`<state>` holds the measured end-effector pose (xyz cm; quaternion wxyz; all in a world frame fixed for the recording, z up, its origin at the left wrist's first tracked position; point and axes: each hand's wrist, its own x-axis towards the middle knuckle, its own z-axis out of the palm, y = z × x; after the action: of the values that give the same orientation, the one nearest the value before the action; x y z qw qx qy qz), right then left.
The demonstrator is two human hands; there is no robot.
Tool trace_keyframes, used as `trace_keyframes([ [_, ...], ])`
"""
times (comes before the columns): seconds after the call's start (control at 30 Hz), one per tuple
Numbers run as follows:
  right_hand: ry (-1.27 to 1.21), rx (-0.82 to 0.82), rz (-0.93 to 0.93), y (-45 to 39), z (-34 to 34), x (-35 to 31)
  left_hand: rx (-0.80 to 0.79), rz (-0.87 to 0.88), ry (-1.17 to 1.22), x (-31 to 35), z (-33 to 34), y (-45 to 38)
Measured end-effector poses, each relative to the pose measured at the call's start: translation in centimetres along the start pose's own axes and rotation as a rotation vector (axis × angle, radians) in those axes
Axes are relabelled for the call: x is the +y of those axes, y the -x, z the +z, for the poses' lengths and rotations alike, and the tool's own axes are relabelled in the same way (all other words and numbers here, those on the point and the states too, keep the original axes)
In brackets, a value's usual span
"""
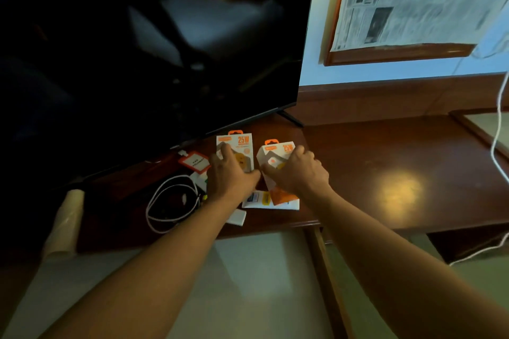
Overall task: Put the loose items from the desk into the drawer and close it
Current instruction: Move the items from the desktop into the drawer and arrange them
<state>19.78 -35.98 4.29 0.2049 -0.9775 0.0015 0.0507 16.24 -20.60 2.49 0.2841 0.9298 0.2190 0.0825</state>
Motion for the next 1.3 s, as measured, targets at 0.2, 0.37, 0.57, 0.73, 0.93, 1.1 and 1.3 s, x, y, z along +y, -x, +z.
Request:
trace_keyframes([
  [0.2,-0.03,-0.075,0.139,8.5,2.0,2.4,-0.071,0.029,0.026,-4.7,-0.7,9.0],
  [0.37,-0.04,-0.128,0.219,14.8,3.8,4.0,-0.151,0.097,0.031,-8.0,0.2,16.5],
  [0.57,0.011,-0.144,0.258,20.5,7.9,6.7,-0.266,0.075,0.005,-11.8,2.5,22.3],
  [0.73,0.148,-0.199,0.267,22.0,11.1,8.3,-0.384,0.032,-0.101,-13.8,4.9,23.6],
  [0.93,0.221,-0.277,0.263,22.9,14.9,10.1,-0.563,-0.087,-0.211,-15.5,7.4,24.8],
  [1.1,0.2,-0.399,0.319,23.6,16.7,12.4,-0.665,-0.166,-0.177,-16.4,8.7,25.6],
  [1.3,0.276,-0.32,0.153,23.9,16.3,13.0,-0.668,-0.124,-0.192,-17.2,8.0,24.0],
])
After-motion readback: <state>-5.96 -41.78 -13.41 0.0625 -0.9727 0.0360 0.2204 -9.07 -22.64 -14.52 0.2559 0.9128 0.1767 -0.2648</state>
